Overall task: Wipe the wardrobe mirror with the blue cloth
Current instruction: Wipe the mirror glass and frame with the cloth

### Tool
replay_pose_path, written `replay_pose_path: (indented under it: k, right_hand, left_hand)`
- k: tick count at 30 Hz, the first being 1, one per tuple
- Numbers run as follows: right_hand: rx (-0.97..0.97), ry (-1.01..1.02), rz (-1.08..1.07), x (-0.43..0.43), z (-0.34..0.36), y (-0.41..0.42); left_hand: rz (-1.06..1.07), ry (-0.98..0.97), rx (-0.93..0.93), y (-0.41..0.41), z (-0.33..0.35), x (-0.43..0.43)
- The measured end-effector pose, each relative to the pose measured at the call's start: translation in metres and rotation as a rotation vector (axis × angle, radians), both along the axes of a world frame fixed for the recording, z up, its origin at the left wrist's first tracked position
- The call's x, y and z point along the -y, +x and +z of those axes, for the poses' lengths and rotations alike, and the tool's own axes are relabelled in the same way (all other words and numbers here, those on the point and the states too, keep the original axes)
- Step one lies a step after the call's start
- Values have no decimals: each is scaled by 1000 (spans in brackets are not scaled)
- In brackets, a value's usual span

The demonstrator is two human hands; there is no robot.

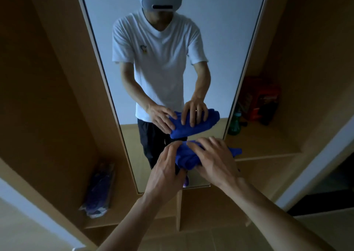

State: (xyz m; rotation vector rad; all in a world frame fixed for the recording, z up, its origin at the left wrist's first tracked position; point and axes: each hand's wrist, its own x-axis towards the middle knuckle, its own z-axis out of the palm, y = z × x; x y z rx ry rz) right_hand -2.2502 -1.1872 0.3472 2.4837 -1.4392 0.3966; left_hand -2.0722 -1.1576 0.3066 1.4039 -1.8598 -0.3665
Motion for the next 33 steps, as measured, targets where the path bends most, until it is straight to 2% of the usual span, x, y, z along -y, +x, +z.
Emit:
replay_pose_path:
  k: [4, 14, 25, 30, 33]
  right_hand:
    - [8, -98, 45, -3, 48, -2]
    - [77, -399, 121, 9, 160, -31]
    - [108, -702, 205, 23, 230, -49]
    - [97, -800, 153, 30, 263, -54]
    - [90, -885, 140, 35, 288, -56]
  left_hand:
    - [-18, -150, 94, -9, 37, 3]
    - [110, -504, 51, -43, 159, 25]
    - [206, -785, 116, -51, 249, 27]
    - [237, -887, 176, -51, 287, 31]
    - [237, -899, 151, -54, 312, 33]
